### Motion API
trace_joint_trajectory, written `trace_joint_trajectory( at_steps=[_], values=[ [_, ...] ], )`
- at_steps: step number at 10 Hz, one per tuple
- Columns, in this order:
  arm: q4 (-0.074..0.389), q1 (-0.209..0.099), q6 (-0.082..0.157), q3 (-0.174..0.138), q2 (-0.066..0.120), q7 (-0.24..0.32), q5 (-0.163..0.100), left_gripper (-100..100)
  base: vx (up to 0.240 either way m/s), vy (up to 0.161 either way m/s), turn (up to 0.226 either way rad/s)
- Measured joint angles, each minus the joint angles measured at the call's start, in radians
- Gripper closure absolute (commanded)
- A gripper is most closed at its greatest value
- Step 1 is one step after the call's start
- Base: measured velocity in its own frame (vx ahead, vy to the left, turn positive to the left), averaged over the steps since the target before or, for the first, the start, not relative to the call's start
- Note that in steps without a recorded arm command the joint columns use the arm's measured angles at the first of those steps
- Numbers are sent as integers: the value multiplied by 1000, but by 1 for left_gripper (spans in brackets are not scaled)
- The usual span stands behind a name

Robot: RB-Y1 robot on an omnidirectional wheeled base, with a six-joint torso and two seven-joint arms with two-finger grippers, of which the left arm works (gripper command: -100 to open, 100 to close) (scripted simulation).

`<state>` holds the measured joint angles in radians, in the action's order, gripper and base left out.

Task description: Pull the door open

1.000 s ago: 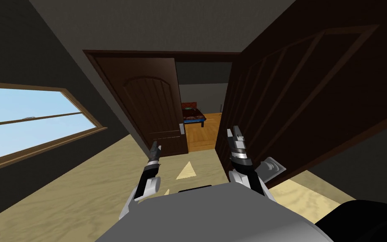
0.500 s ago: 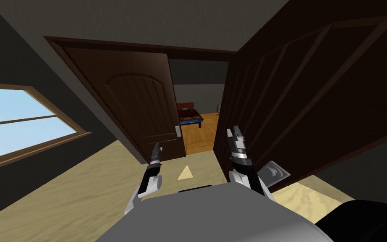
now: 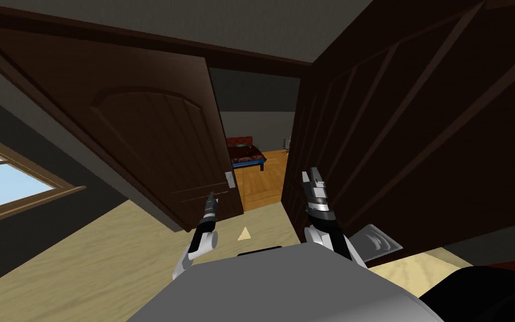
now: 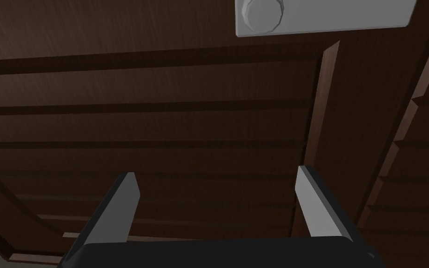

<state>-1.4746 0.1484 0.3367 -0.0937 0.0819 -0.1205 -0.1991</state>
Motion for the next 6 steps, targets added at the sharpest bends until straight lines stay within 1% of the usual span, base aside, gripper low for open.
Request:
trace_joint_trajectory(
  at_steps=[1,2,3,4,5,6],
  values=[
    [17,-8,-12,-2,-4,-8,-9,-100,194,-4,-175],
    [31,-18,-29,-4,-11,-18,-16,-100,177,16,-119],
    [52,-29,-37,-5,-15,-26,-23,-100,186,13,-95],
    [63,-34,-46,-7,-17,-31,-29,-100,175,29,-76],
    [80,-43,-51,-7,-16,-33,-36,-100,74,19,-15],
    [82,-45,-52,-8,-16,-34,-36,-100,139,-10,-168]
  ],
)
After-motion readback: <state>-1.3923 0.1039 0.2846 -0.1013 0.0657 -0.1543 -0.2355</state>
